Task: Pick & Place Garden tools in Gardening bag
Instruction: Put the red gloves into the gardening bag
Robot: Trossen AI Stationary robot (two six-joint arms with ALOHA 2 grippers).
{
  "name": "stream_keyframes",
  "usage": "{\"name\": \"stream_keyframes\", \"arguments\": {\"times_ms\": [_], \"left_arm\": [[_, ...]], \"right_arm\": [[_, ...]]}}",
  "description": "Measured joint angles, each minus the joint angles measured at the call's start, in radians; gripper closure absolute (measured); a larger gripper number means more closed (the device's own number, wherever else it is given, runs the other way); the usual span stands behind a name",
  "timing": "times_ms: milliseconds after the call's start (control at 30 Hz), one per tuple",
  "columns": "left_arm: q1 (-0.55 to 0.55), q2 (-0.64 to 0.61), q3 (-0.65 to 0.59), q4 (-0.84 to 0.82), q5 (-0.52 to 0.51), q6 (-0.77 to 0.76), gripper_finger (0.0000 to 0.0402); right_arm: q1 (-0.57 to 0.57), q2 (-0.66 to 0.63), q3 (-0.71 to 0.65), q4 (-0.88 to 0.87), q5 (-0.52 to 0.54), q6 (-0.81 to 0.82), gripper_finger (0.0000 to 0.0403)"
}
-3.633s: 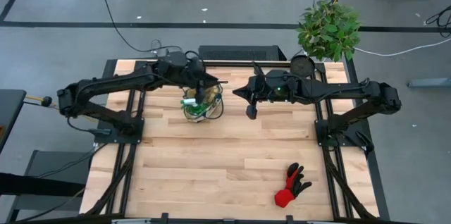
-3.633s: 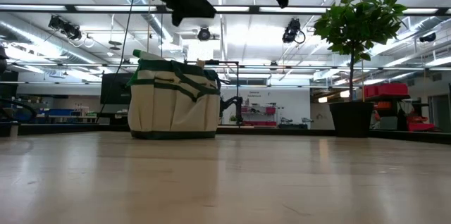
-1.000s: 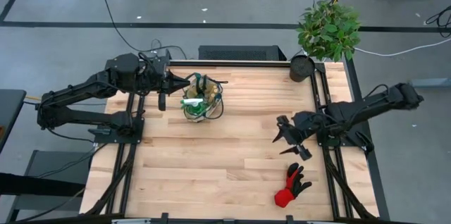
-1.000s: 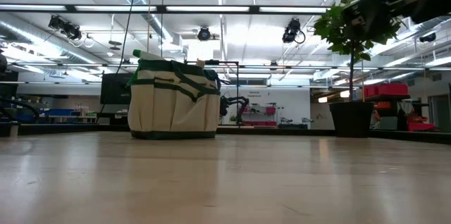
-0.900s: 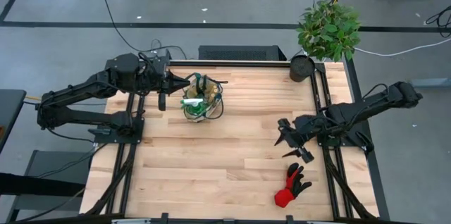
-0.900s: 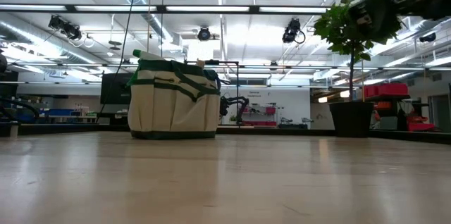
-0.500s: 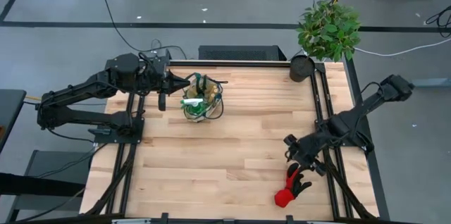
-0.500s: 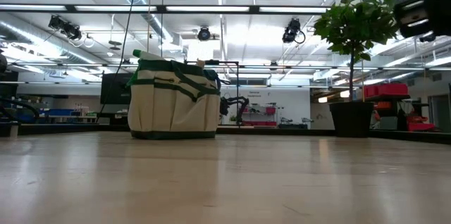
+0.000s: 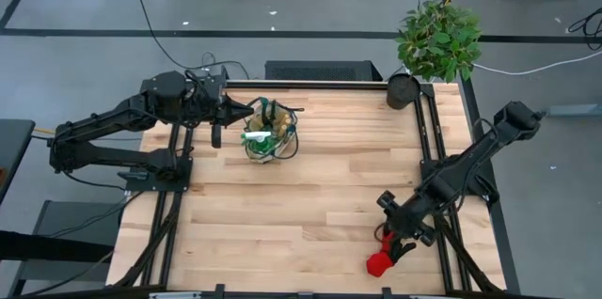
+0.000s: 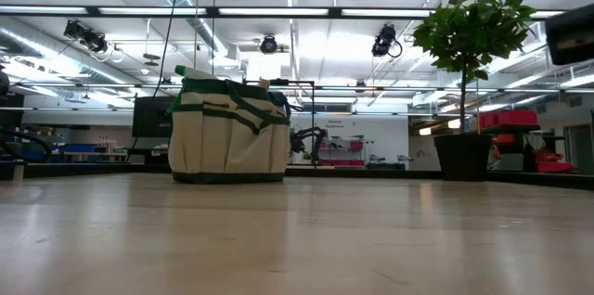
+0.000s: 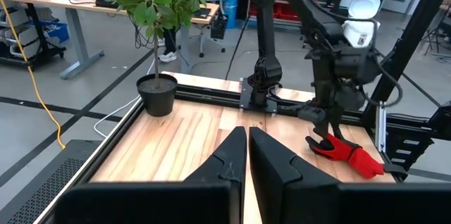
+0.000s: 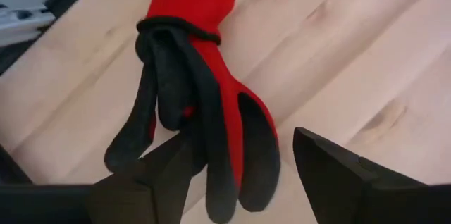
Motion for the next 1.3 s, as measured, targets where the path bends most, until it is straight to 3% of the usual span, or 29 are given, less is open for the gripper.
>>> {"name": "stream_keyframes", "arguments": {"times_ms": [367,967,1100,1300], "left_arm": [[0.000,0.000,0.000,0.000,-0.001,0.000,0.0376],[0.000,0.000,0.000,0.000,-0.003,0.000,0.0376],[0.000,0.000,0.000,-0.001,-0.003,0.000,0.0376],[0.000,0.000,0.000,-0.001,-0.003,0.000,0.0376]], "right_arm": [[0.038,0.187,0.018,0.002,0.012,0.005,0.0160],[0.038,0.311,0.018,0.033,-0.028,0.031,0.0163],[0.038,0.312,0.018,0.035,-0.031,0.036,0.0190],[0.038,0.312,0.018,0.050,-0.050,0.032,0.0264]]}}
